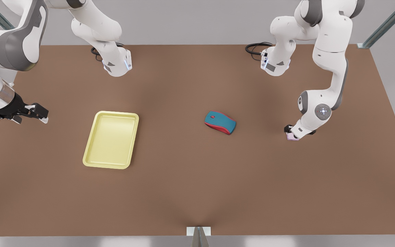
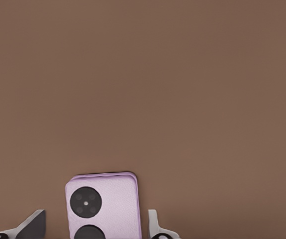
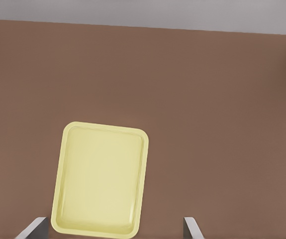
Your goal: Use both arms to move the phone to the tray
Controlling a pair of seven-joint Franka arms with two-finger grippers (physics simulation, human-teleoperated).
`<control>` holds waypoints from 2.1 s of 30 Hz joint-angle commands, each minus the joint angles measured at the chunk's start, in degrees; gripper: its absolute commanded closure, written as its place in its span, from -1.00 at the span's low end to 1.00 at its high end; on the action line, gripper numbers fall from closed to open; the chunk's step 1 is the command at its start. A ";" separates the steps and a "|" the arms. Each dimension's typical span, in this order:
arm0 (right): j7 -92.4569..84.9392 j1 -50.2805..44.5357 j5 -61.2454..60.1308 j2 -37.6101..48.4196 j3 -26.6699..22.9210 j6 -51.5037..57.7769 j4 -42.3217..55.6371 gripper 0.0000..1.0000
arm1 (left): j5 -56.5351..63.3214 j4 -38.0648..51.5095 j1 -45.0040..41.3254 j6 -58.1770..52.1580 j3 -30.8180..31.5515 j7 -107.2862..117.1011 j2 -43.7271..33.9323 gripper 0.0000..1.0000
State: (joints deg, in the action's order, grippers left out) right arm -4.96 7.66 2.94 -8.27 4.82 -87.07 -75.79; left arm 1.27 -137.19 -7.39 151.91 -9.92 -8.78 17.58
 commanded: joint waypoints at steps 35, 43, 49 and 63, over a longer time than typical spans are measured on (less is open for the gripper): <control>-0.40 0.08 -0.21 -0.51 0.10 -0.11 0.03 -1.00 | 0.05 3.06 -0.17 -1.00 3.15 2.53 2.45 -0.65; -0.40 0.08 -0.21 -0.51 0.01 -0.11 0.03 -1.00 | -0.04 18.88 -8.60 -16.30 17.04 35.76 5.00 -0.65; -0.40 0.08 -0.21 -0.51 0.10 -0.11 0.03 -1.00 | -4.08 54.12 -24.43 -30.18 17.04 60.99 23.37 -0.65; -0.40 0.08 -0.21 -0.51 0.10 -0.11 0.03 -1.00 | -3.90 74.61 -36.65 -31.50 16.60 73.91 37.26 -1.00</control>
State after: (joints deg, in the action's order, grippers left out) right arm -5.33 7.74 2.76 -8.85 4.87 -87.21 -75.79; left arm -2.81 -62.70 -44.04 121.02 6.75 38.93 54.82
